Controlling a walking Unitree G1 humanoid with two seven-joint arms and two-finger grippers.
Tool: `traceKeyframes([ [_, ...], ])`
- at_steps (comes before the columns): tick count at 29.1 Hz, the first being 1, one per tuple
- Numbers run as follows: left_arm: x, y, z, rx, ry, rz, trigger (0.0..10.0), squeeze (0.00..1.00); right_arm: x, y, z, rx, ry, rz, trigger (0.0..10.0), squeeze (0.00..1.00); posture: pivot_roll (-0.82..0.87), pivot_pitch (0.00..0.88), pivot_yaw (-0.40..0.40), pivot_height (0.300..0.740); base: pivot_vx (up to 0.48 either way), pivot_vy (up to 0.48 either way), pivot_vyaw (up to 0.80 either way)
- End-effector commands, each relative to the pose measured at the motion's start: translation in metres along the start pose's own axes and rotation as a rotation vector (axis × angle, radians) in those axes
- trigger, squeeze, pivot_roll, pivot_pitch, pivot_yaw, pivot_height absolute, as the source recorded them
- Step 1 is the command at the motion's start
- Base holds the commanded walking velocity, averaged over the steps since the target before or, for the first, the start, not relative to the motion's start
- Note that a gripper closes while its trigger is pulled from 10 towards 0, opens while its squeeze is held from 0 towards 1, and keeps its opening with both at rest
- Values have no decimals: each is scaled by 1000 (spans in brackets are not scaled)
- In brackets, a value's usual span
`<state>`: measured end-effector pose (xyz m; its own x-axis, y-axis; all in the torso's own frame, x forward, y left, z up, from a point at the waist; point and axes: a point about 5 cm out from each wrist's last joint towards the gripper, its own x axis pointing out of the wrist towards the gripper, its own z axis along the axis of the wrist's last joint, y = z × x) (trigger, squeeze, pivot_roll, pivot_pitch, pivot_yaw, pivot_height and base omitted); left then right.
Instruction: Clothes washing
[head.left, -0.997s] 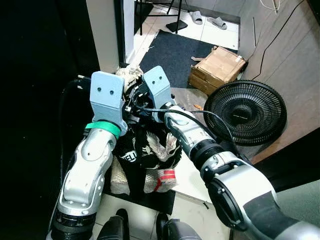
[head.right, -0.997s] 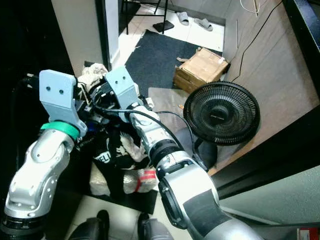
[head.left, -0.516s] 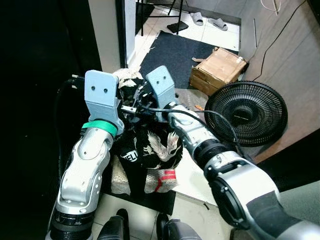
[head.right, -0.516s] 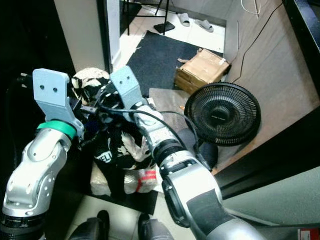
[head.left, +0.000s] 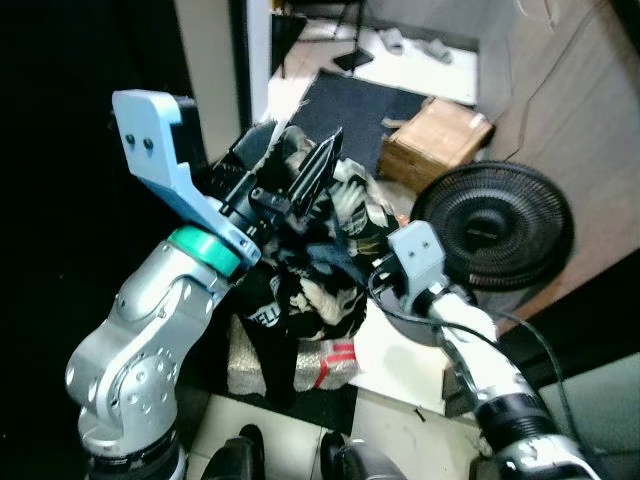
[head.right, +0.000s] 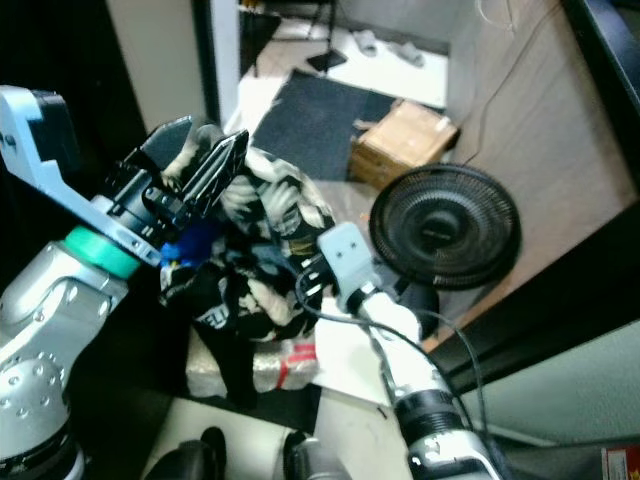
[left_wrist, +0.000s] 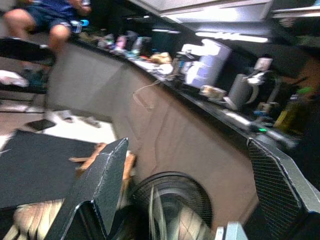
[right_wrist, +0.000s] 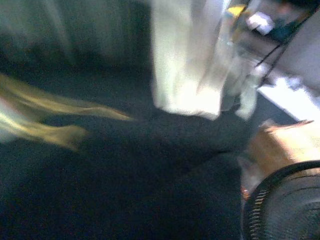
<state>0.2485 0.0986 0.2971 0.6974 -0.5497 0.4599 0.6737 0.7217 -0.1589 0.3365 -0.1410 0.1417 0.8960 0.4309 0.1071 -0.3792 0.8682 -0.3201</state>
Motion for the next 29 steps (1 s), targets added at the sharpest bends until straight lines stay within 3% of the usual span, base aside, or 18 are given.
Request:
traceKeyframes([
  [1,1,1,2,-26,-11,-15,10000,0,-8,-5,-2,2,10,-25,10000,0,0,95,-3,740,0,0,0],
  [4,15,10,32,-1,-100,-47,10000,0,-17,-22,2,-14,-2,-99,10000,0,-1,75,3,740,0,0,0],
  [9,30,20,62,40,-186,-30,10000,0,-16,-19,11,-11,-16,-112,10000,0,6,66,2,740,0,0,0],
  [12,48,31,85,128,-258,53,10000,0,-5,-12,43,19,-113,-146,10000,0,6,54,9,740,0,0,0],
  [13,51,34,81,151,-235,79,10000,0,-1,-13,62,37,-178,-186,10000,0,4,52,13,740,0,0,0],
  [14,51,34,81,151,-235,79,10000,0,-1,-13,62,37,-178,-186,10000,0,4,52,13,740,0,0,0],
  [16,49,35,60,190,-150,112,10000,0,5,-24,101,50,-308,-267,10000,0,2,53,19,740,0,0,0],
  [19,47,36,51,199,-115,117,10000,0,6,-29,114,47,-350,-294,10000,0,2,53,19,740,0,0,0],
  [20,44,34,33,228,-51,119,10000,0,8,-41,137,40,-429,-337,10000,0,-1,55,21,740,0,0,0],
  [23,41,32,22,245,-10,117,10000,0,8,-48,153,36,-481,-364,10000,0,-1,55,21,740,0,0,0],
  [25,35,27,-2,269,68,111,10000,0,6,-60,187,18,-592,-389,10000,0,2,52,21,740,0,0,0],
  [29,31,23,-13,299,93,115,10000,0,2,-64,212,-3,-674,-381,10000,0,6,52,19,740,0,0,0],
])
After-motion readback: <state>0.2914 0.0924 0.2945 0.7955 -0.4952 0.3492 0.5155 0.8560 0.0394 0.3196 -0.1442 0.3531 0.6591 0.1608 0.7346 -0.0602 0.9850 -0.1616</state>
